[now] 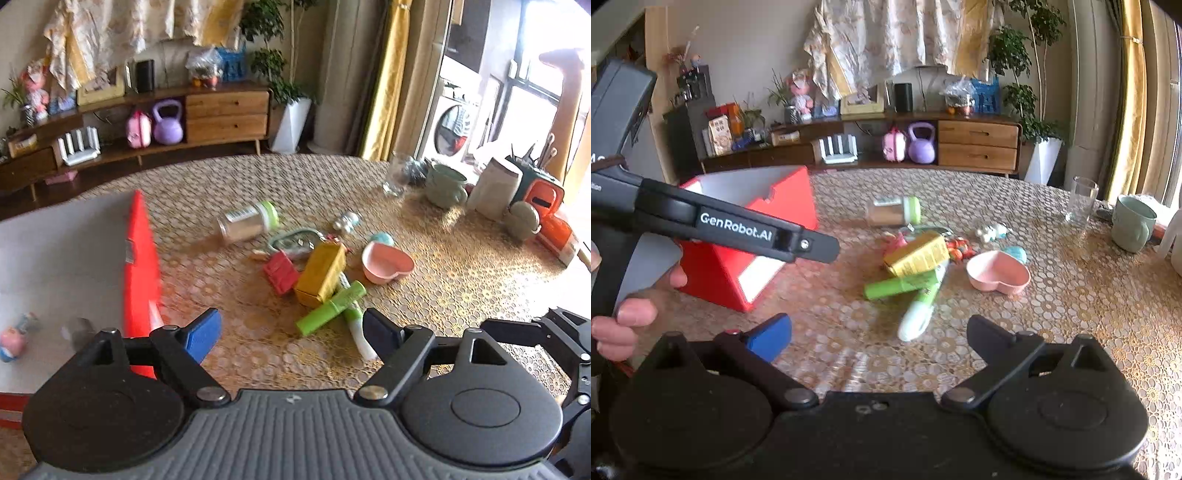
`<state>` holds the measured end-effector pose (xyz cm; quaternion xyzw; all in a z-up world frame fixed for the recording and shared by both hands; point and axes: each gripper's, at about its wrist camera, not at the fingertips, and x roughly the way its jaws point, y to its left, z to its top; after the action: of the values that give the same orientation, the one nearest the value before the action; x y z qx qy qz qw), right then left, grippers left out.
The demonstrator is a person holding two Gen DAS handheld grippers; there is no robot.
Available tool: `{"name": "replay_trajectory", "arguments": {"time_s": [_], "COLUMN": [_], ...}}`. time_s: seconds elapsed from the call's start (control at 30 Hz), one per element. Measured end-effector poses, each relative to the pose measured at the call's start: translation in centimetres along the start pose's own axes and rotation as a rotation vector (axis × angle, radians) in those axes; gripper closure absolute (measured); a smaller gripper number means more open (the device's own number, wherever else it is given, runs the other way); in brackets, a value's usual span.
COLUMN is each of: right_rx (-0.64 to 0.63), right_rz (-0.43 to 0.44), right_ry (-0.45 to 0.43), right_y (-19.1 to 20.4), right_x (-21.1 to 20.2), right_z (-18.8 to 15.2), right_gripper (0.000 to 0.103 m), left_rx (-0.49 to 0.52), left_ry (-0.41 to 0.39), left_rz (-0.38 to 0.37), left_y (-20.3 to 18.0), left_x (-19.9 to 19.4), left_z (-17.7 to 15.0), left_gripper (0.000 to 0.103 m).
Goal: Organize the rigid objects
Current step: 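Open left tool and withdraw both tools from box back over table, then grasp yellow box with left tool while right tool grasps green-capped white tube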
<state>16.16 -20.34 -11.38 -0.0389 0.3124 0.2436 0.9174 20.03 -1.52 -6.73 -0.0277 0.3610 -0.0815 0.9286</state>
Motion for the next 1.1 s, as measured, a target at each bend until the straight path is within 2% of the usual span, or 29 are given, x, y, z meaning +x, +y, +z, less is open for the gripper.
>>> {"name": "replay_trajectory", "arguments": {"time_s": [0.17,0.27,0.47,0.73,0.77,0.87,0.93,1.0,1.1], "right_rx": [-0.040,-0.014,0.013,0.019,0.018,0.022,0.025,0.029,0.036], "right_rz": [-0.060,-0.049,-0.051,-0.022,-0.020,-0.014,-0.012,-0.014,-0.015], "right_ry": [0.018,0.043,0.067,0.087,0.086,0.086,0.092,0.098,0.102], "right_y": [-0.8,-1.2,-2.1,-2.1,-2.1,-2.3,-2.3,-2.4,-2.5], "right_x": [2.3,3.8,5.9,7.2,7.2,7.5,7.7,8.0,8.1], "right_z": [-0.7,-0.6,-0.1,0.0,0.0,0.1,0.1,0.1,0.1], "right_gripper": [0.011,0.018,0.024,0.031,0.032,0.033,0.037,0.041,0.045], "left_rx": [0.005,0.002,0.034,0.062,0.064,0.065,0.070,0.064,0.041], "left_ry": [0.027,0.024,0.022,0.037,0.035,0.042,0.045,0.050,0.066], "left_rz": [-0.010,-0.019,-0.001,-0.035,-0.039,-0.060,-0.060,-0.065,-0.074], "left_y": [-1.0,-1.2,-1.6,-1.6,-1.6,-1.7,-1.7,-1.6,-1.3], "left_x": [2.8,4.0,6.8,9.9,10.1,10.8,11.2,11.6,12.3], "left_z": [-0.1,0.5,1.8,2.3,2.4,2.7,2.8,2.9,3.1], "left_gripper": [0.019,0.019,0.019,0.020,0.020,0.033,0.033,0.043,0.045]}}
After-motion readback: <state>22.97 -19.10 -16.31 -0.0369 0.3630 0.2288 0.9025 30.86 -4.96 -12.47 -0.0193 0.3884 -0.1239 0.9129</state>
